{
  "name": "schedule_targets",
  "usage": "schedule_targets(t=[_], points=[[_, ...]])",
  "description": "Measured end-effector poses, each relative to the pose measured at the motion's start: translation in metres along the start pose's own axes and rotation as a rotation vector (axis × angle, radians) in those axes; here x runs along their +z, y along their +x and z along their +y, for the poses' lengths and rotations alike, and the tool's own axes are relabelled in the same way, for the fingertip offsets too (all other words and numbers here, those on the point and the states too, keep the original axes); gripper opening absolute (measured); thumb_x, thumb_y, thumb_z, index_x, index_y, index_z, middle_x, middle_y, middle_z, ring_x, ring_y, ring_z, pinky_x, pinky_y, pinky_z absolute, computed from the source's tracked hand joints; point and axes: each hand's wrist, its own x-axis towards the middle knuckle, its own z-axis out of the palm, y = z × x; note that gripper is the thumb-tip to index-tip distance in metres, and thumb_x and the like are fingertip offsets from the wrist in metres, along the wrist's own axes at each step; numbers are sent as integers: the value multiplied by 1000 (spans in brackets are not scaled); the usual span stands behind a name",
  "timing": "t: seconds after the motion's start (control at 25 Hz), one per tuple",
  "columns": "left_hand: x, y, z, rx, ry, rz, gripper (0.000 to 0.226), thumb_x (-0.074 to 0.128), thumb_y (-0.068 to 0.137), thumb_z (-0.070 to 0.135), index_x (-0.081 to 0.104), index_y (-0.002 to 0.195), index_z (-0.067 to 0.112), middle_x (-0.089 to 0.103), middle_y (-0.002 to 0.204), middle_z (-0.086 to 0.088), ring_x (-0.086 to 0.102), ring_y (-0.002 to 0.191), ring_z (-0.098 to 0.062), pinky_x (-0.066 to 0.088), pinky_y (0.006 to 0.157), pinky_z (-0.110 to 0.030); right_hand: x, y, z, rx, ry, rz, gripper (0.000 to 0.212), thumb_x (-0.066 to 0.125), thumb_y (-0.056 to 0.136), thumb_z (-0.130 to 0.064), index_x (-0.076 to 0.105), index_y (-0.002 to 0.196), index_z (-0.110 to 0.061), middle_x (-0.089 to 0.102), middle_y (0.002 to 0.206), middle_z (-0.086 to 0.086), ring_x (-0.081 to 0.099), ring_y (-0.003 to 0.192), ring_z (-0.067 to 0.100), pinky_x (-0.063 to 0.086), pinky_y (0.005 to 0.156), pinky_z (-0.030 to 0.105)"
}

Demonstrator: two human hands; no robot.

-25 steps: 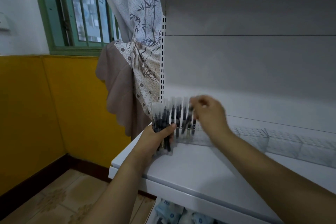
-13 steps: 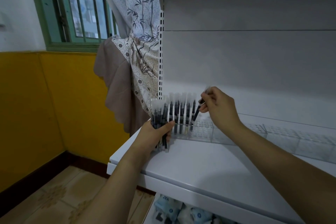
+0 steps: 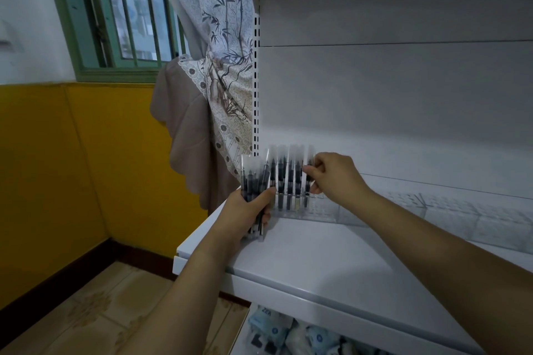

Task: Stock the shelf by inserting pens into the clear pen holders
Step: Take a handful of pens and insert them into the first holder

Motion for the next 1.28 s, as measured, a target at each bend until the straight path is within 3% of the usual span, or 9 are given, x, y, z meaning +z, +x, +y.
schedule_targets(t=[0.12,0.24,0.4,0.48,0.68,0.76,0.92,1.12,1.28], points=[[-1,0,0,5,-16,-10,25,65,93,28,56,79,9,56,59,-3,51,50,-13,49,52,-22,6,-10,2,38,-72,20,31,62,96,-36,59,75,-13,68,72,5,68,63,13,58,72,36],[0,-1,0,38,-17,-21,19,69,91,24,58,84,11,55,57,0,51,49,-12,48,52,-22,5,-31,-10,-45,-115,233,36,58,94,-49,61,81,-16,62,75,-5,59,72,11,49,68,28],[6,0,0,129,54,-17,15,74,86,20,64,87,10,57,56,-2,52,50,-16,48,50,-27,12,-45,-37,48,198,-69,34,65,86,-55,69,86,-21,69,78,-8,63,70,3,46,59,12],[7,0,-1,173,105,-63,13,76,84,21,67,88,12,61,61,-4,54,52,-15,48,51,-26,14,-42,-38,51,261,-100,26,70,86,-46,70,86,-20,71,77,-5,66,68,5,44,55,8],[19,4,2,207,142,-99,18,70,85,29,64,81,13,59,56,0,54,49,-14,48,51,-25,7,-33,-23,106,381,-64,19,68,87,-27,66,73,-15,68,68,-1,60,55,7,47,57,23],[26,7,10,211,58,-106,30,64,85,37,58,77,8,56,56,-3,51,49,-18,48,52,-30,-2,-23,-17,112,496,82,19,62,89,-23,64,73,-14,66,66,1,57,52,10,47,56,29],[33,26,28,325,53,-42,36,61,92,37,56,73,7,56,59,-10,52,50,-21,49,57,-37,-24,-7,-4,8,573,310,14,54,94,-10,57,82,-3,65,69,11,61,49,13,48,49,23],[44,34,13,329,-98,61,25,64,92,28,61,84,4,61,63,-8,59,56,-24,55,63,-39,-9,-13,5,-102,404,211,10,56,96,-13,58,86,-11,67,70,3,69,60,11,60,64,36],[40,30,3,316,-155,50,21,65,89,26,65,92,5,67,70,-9,64,63,-25,58,68,-42,-4,-14,5,-192,243,173,10,52,96,-22,56,91,-15,64,74,7,63,65,24,56,66,45]])
